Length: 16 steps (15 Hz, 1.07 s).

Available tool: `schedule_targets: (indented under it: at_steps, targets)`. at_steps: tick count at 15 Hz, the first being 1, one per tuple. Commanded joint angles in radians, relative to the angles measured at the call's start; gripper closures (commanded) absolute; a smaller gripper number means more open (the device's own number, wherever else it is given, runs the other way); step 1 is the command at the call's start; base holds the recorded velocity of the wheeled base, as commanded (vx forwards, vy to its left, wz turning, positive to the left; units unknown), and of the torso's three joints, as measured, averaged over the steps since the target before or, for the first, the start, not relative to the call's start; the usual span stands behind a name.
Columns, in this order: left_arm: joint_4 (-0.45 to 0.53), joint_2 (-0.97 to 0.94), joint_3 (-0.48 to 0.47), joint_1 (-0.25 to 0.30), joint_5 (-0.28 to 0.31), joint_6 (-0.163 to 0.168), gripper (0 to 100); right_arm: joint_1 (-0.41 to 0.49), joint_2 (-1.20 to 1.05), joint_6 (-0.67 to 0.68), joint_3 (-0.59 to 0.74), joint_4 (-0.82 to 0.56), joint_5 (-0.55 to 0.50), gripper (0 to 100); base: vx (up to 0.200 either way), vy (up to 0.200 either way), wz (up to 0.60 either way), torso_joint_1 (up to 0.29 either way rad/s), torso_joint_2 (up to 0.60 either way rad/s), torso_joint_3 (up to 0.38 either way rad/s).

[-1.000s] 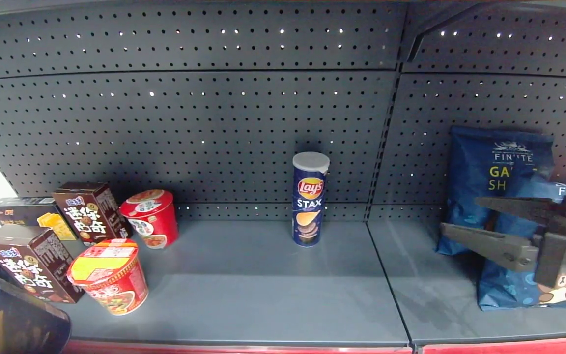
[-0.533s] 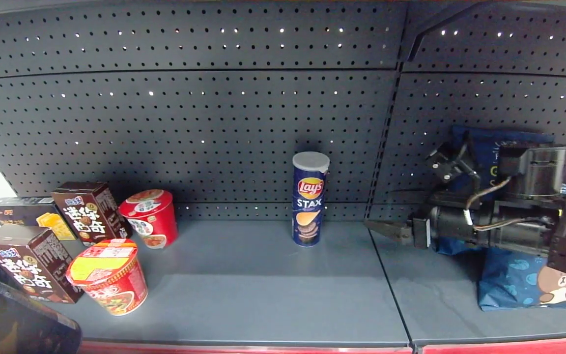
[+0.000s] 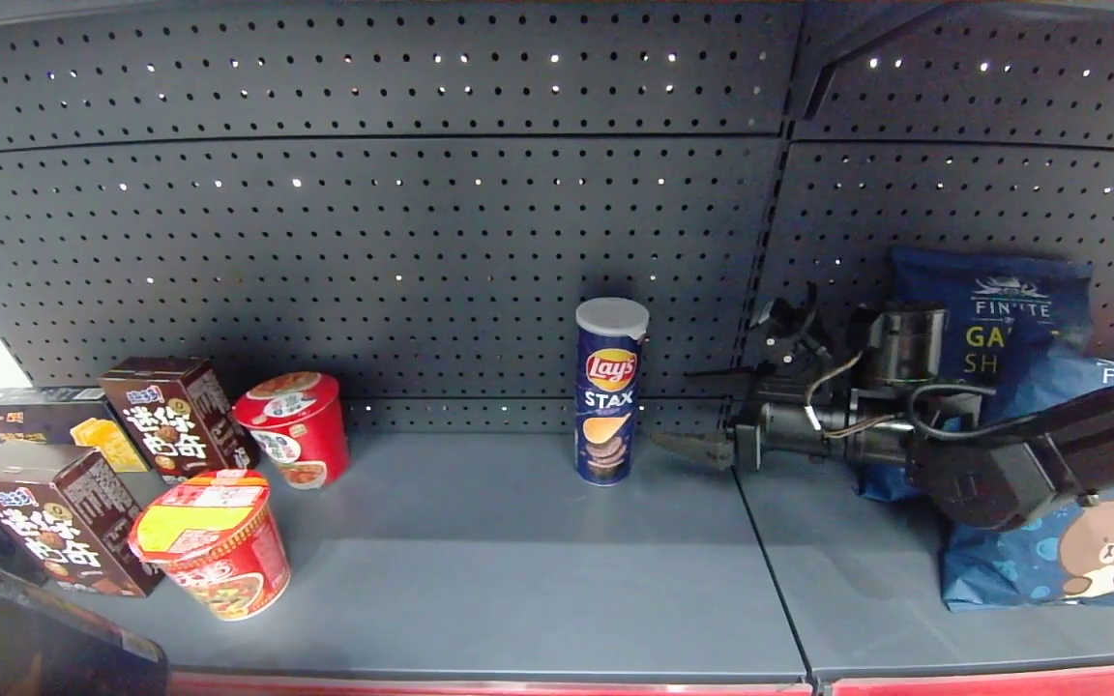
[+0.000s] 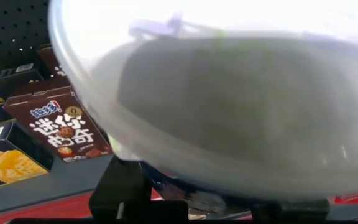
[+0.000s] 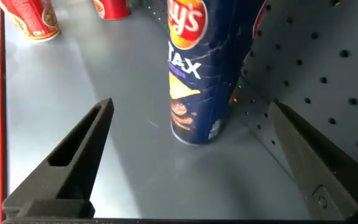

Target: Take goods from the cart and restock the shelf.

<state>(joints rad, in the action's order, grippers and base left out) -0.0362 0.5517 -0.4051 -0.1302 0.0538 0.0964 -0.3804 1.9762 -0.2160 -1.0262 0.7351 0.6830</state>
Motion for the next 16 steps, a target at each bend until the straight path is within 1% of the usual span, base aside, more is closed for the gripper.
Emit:
schedule_targets:
  at_steps: [1,3,5,12,16]
  targets:
    - [-0.001,-0.003,0.003,0.0,0.0,0.0,100,-0.008,0.073,0.02,-0.025,0.02,0.006,0,0.0,0.0,0.0,0.0,0.0,0.0]
    - [0.001,-0.021,0.029,0.001,0.0,0.002,100,-0.018,0.105,0.046,-0.052,0.041,0.007,0,0.0,0.0,0.0,0.0,0.0,0.0]
    - [0.001,-0.052,0.054,0.001,0.0,0.003,100,-0.031,0.136,0.052,-0.1,0.033,0.007,0,0.0,0.0,0.0,0.0,0.0,0.0]
    - [0.015,-0.073,0.04,0.003,-0.003,0.0,100,-0.051,0.277,0.056,-0.238,0.032,-0.003,0,0.0,0.0,0.0,0.0,0.0,0.0]
    - [0.029,-0.09,0.043,0.004,-0.005,0.002,100,-0.078,0.371,0.089,-0.345,0.033,-0.005,0,0.0,0.0,0.0,0.0,0.0,0.0]
